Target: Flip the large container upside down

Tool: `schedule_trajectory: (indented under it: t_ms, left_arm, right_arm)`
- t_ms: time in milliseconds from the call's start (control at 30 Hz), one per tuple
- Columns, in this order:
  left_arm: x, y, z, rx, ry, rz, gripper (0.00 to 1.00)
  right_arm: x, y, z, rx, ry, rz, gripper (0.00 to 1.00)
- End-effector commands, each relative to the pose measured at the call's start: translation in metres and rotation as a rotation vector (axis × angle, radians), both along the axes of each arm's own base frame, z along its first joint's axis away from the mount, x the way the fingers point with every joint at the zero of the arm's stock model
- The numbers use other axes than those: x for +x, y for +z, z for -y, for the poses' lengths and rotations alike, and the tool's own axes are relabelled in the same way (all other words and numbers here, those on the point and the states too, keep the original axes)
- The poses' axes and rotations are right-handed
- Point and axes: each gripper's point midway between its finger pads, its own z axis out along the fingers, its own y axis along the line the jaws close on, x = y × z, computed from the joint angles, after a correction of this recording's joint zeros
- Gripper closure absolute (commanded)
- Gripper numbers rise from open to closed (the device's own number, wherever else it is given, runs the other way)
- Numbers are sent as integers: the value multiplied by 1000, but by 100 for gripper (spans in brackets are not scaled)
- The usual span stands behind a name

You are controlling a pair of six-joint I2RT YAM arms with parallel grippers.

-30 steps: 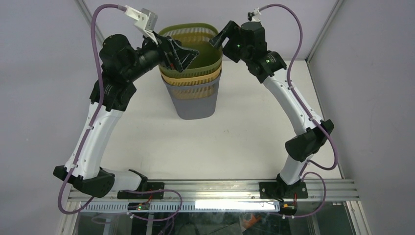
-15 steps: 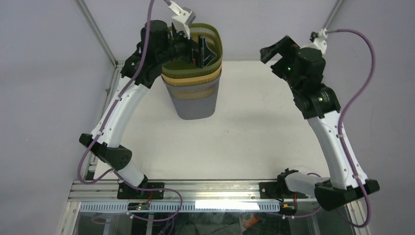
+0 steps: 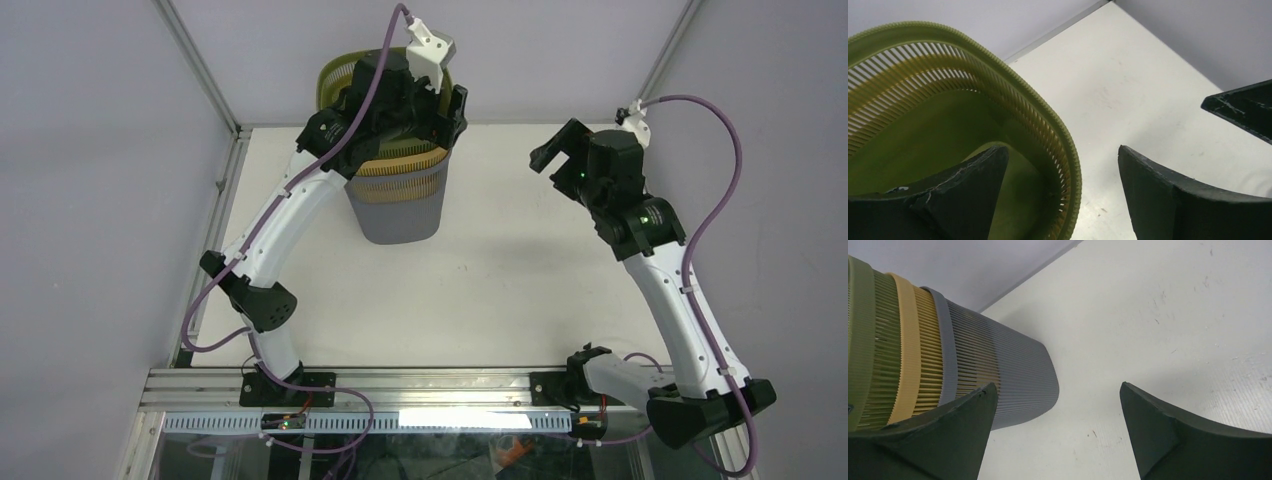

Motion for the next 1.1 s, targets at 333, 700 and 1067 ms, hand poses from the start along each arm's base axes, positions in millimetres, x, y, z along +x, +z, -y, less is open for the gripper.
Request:
schedule_trajectory:
  t_ms: [333,700,1067]
  left_arm:
    - [-23,9,-52,223,0,71,4]
    - [-24,17,-55,110,-56,8,65]
    - [-9,51,-26,-90,-63,32,100]
  right_arm:
    - [9,-4,-17,65,56,-11,3]
    - [9,-22,-29,101,91,-68,4]
    - [8,-36,-36,138,108,-102,5]
